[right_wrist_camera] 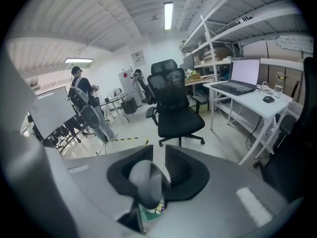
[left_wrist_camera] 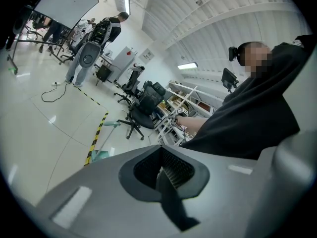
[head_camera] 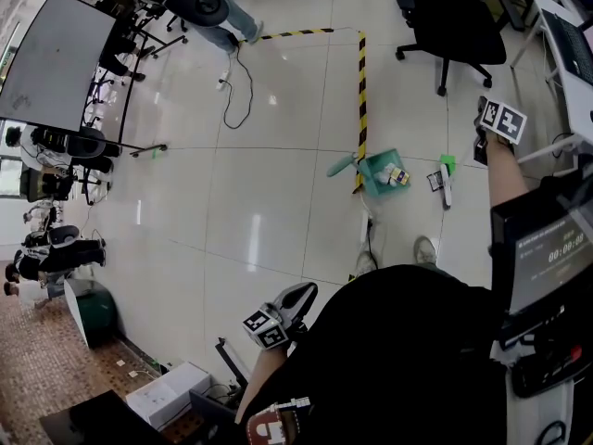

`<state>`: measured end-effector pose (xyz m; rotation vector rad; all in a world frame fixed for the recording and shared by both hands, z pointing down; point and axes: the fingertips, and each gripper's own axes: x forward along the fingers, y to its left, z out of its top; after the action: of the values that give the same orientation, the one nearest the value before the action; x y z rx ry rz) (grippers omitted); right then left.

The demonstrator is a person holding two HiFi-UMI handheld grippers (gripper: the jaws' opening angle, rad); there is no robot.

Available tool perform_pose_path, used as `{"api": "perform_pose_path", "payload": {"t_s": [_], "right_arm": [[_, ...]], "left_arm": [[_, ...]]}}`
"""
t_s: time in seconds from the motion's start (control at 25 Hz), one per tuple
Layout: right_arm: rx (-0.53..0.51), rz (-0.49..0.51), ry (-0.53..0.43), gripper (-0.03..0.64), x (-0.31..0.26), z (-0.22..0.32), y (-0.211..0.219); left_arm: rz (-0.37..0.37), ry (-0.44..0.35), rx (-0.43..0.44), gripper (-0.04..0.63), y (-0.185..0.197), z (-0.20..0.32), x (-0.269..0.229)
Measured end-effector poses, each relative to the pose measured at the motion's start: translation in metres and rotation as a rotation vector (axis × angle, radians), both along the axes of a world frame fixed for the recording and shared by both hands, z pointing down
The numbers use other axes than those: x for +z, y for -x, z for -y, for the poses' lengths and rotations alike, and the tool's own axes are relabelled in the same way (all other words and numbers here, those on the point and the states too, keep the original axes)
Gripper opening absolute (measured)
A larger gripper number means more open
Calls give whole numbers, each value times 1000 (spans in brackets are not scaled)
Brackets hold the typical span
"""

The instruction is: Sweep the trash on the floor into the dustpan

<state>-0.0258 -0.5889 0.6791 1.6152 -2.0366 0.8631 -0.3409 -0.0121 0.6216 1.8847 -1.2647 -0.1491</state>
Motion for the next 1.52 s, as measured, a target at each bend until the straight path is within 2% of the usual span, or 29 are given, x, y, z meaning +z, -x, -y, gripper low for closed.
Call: {"api": "perform_pose_path", "payload": {"t_s": [0.24, 0.44, 0.64, 0.92, 1.08, 1.28, 1.52], "right_arm": [[32, 58, -5, 81, -11, 0, -7], [59, 161, 9, 78, -15, -3, -8], [24, 210, 36, 49, -11, -13, -11], [-52, 204, 32, 38, -31, -20, -36], [-134, 163, 25, 41, -45, -28, -51], [-214, 107, 14, 46, -47, -44, -89], [-259, 119, 33, 49, -54, -54, -143]], "left_arm": [[-1, -1, 8, 0, -2, 4, -3], [-7, -17, 27, 0, -1, 9, 1], [-10, -27, 44, 0, -7, 20, -3], [-2, -41, 78, 0, -15, 35, 1], [5, -62, 104, 0, -31, 59, -9], [16, -113, 135, 0, -65, 86, -19], [17, -107, 140, 0, -118, 94, -24]]}}
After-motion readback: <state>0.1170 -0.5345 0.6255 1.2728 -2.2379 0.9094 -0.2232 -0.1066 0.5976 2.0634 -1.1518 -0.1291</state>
